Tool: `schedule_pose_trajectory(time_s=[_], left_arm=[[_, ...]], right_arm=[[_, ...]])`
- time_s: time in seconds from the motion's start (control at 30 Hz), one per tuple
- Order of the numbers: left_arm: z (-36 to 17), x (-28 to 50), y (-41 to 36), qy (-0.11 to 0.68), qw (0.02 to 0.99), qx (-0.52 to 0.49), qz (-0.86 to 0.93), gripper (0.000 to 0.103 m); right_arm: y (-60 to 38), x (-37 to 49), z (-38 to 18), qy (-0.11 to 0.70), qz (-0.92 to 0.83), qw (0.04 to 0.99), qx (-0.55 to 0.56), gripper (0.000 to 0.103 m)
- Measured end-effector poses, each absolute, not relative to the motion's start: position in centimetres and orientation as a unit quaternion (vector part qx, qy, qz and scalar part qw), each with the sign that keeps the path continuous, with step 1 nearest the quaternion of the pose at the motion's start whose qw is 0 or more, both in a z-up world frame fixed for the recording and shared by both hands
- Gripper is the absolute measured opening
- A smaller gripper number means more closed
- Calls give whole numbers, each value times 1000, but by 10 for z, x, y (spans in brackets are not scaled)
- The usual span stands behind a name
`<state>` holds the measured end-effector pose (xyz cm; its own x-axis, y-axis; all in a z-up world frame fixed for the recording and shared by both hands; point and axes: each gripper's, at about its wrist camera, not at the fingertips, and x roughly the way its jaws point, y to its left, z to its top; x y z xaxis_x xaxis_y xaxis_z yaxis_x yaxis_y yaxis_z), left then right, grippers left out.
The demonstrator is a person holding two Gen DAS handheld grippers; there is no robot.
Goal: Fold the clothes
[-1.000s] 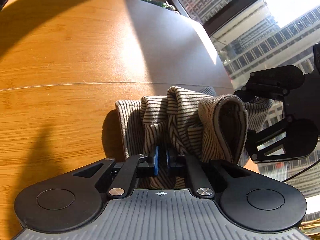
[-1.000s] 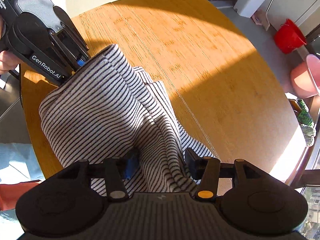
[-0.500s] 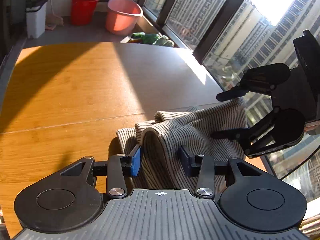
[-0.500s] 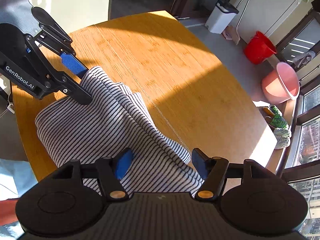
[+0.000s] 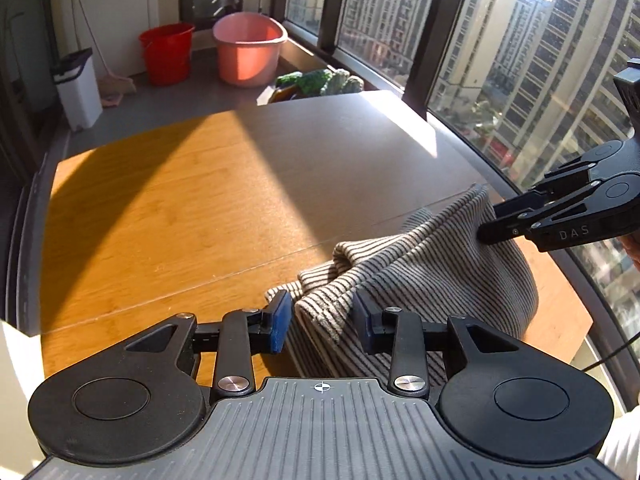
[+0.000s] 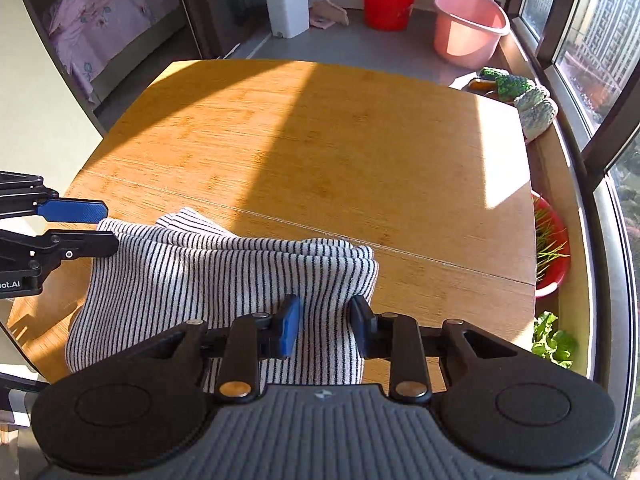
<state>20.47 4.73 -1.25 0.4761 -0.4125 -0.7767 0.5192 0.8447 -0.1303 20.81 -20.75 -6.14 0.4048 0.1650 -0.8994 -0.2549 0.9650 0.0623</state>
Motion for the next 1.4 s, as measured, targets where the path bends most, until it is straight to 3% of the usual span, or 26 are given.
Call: schedule_pose_trajectory(time_s=[0.17,0.27,0.33,0.43,0.47,0.5,0.53,0.67,0.8,0.97,1.13,1.23,1.33,1.4], left_arm=[[2,208,35,396,855,92,-321,52],[-7,213,10,378,839,157,-358,54],[-23,220,-8,378,826,197,-369,54],[-48,234,-20,397,812,220,-367,60],[-53,238,-21,402,810,223,-364,66],[-55,240,-21,404,811,222,-361,74],[-56,242,-20,407,811,219,-359,77],[-60,252,-10,443,804,178,-355,82],[-61,258,5,474,799,132,-345,79],[-62,250,23,491,801,88,-330,59],[-64,234,33,522,786,13,-331,64],[-71,219,20,528,779,-19,-339,72],[-77,212,2,523,778,-33,-347,72],[-79,213,1,522,777,-48,-348,66]], right_arm=[[-195,215,-84,526,123,839,-66,31],[-203,210,-78,529,108,841,-46,32],[-211,203,-68,533,87,841,-19,38],[-230,181,-44,537,41,841,55,60],[-238,169,-36,534,30,840,86,74],[-243,160,-41,543,23,830,124,81],[-248,151,-46,551,16,818,163,82],[-261,121,-72,575,-13,759,306,81],[-252,132,-93,586,-20,739,332,44],[-233,172,-83,576,14,784,231,39],[-211,225,-74,545,62,829,107,39],[-193,252,-72,520,90,849,29,40],[-175,252,-60,500,120,857,-35,42],[-163,252,-52,485,139,860,-77,42]])
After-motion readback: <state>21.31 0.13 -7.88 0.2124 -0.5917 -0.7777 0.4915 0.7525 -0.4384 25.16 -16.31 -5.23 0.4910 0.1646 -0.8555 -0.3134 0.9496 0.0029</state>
